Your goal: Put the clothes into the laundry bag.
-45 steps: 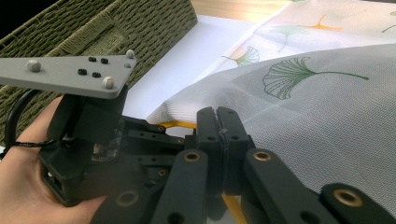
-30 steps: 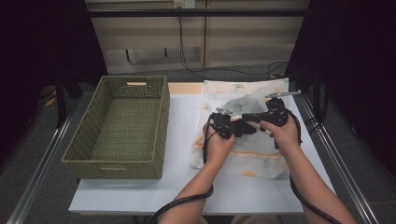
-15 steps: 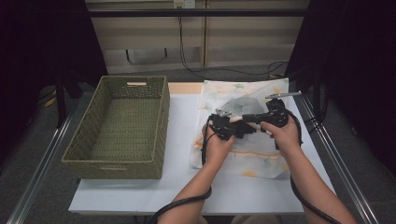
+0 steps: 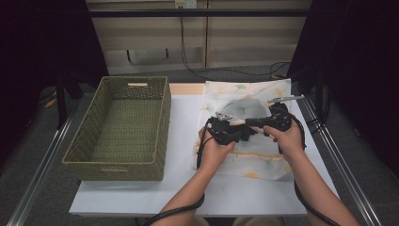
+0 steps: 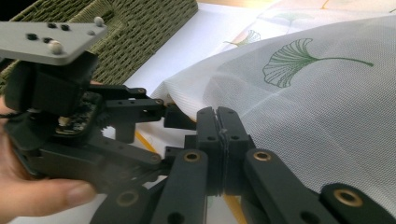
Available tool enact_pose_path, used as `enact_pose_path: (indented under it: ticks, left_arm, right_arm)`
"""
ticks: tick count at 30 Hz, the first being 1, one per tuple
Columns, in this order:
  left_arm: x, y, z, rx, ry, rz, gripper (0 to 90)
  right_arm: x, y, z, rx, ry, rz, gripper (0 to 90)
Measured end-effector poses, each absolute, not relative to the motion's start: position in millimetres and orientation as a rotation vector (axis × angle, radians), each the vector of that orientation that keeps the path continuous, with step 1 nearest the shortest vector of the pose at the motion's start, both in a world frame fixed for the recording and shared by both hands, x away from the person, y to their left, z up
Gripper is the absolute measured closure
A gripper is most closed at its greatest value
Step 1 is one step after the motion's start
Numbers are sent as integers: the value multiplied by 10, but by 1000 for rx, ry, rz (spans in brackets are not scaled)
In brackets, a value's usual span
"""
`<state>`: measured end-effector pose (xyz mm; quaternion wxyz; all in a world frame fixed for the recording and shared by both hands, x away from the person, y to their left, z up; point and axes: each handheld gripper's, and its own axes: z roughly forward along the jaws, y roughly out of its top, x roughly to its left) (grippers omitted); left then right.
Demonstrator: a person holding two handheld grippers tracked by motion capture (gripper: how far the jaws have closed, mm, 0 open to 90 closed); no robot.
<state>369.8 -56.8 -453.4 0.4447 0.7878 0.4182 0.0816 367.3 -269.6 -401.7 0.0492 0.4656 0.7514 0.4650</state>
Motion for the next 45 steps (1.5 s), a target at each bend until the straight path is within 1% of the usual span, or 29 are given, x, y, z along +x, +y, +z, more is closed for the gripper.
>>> enact_pose_path:
  ticks: [4,6,9,14,25,29,31,32,45]
  left_arm:
    - [3671,-544,-4512,1987,997,187,373]
    - [3667,-531,-4516,1996,976,175,324]
    - [3651,-496,-4516,1987,972,153,278]
    - [3604,-420,-4519,1996,959,124,221]
    - [3487,-213,-4503,1997,939,127,182]
    - [3461,-158,-4524,2035,939,136,160]
    - [3455,-134,-4545,2034,945,119,154]
    - [3442,-139,-4558,2008,956,117,154]
    - [3379,-35,-4519,2047,908,100,146]
  right_arm:
    - [3660,-2713,-4039,1421,2288,1416,896]
    - [3657,-2714,-4046,1431,2287,1415,896]
    - [3656,-2714,-4051,1430,2288,1413,896]
    - [3661,-2706,-4049,1432,2299,1386,896]
    - [3654,-2695,-4064,1431,2304,1367,895]
    - [3649,-2710,-4084,1434,2303,1368,895]
    - [3645,-2723,-4093,1441,2301,1370,895]
    - [3644,-2727,-4098,1436,2304,1367,895]
    - [3618,-2732,-4150,1437,2297,1360,894]
